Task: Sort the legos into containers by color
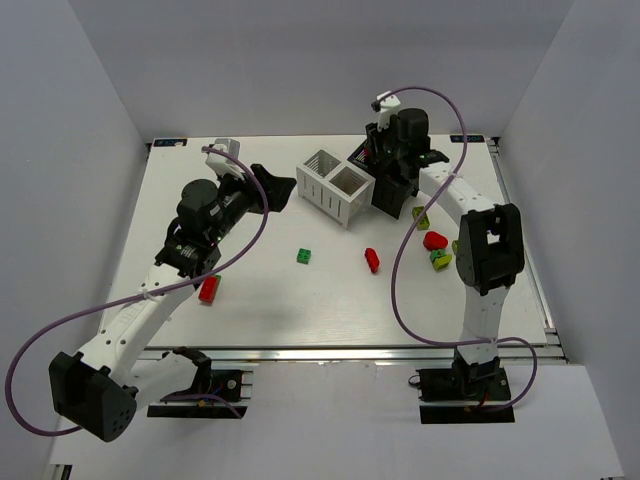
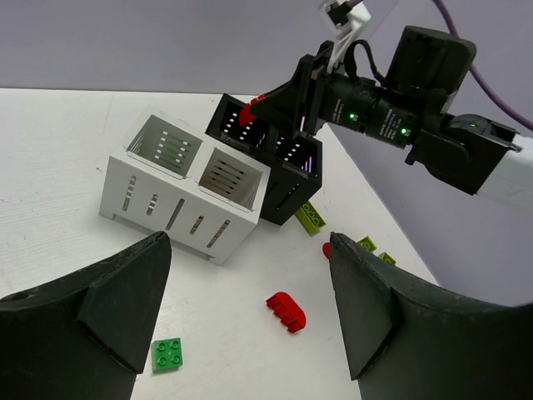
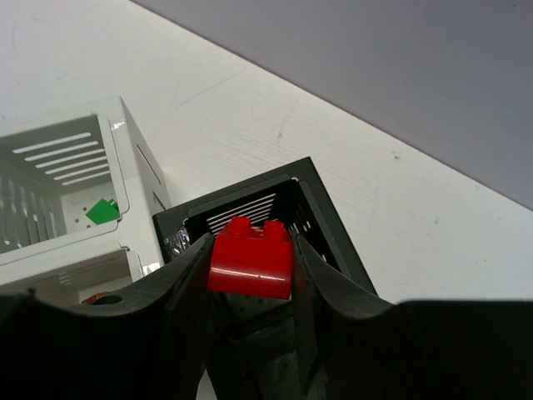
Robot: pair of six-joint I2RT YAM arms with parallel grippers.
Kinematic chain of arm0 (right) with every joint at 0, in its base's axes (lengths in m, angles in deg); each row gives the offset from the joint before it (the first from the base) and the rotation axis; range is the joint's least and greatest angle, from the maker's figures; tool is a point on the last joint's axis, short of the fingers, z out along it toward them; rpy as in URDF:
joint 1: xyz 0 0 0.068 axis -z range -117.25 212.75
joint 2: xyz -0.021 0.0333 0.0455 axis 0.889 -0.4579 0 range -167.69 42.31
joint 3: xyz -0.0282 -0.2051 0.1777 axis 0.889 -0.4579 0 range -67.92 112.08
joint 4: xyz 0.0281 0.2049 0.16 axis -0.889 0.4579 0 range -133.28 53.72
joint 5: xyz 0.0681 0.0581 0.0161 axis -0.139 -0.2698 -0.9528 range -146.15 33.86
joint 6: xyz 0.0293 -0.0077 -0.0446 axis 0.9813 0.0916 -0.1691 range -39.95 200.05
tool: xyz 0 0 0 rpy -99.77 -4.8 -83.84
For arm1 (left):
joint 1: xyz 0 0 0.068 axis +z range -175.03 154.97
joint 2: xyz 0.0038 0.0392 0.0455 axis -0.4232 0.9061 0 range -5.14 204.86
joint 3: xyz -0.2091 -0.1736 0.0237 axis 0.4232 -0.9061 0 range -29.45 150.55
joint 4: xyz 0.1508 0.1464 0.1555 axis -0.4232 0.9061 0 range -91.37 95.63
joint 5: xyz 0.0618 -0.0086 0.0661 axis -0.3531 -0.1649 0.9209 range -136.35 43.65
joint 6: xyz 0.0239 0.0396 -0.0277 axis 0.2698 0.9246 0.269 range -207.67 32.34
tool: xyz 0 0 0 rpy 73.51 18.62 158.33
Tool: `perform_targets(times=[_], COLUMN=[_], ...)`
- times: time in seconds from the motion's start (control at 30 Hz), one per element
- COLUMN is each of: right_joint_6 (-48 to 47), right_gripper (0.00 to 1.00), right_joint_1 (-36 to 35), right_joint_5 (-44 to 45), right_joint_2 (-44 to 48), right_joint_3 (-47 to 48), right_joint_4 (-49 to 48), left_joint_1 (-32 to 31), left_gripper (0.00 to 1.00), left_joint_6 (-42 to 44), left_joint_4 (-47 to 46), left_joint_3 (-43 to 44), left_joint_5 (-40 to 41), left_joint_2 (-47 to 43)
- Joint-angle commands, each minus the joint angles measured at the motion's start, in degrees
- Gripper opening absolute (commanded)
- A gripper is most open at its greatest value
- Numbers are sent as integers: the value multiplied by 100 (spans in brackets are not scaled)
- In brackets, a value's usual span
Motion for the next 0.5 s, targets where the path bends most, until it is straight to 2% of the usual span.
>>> perform_targets(times=[0.0,0.03,0.13,0.17,0.27,0.37,0.47], right_joint_6=[-2,-2,-19,-11,-11,-11,24], right_gripper=[9,10,26,40,61,68,72], right_joint_1=[20,11,20,29,29,38,38], right_joint_5=[-42,-16,11,11,55,64,20], right_joint_2=[-114,-123,-132,-132,-123,-80,43], right_joint_3=[256,265,265,265,248,221,186], right_joint_4=[66,66,66,74,83,92,145], left_joint_1=[27,27,27,27,27,27,27], left_gripper=[86,87,87,87,87,88,89], left_joint_6=[86,78,78,69,78,95,95], left_joint_4=[-10,-1,-1,-10,-1,25,25], left_joint_3=[-27,-27,-18,-27,-27,-27,-18], left_joint_5=[73,73,64,55,72,108,117], left_joint_2=[-89,-81,-89,-89,-89,-89,-81])
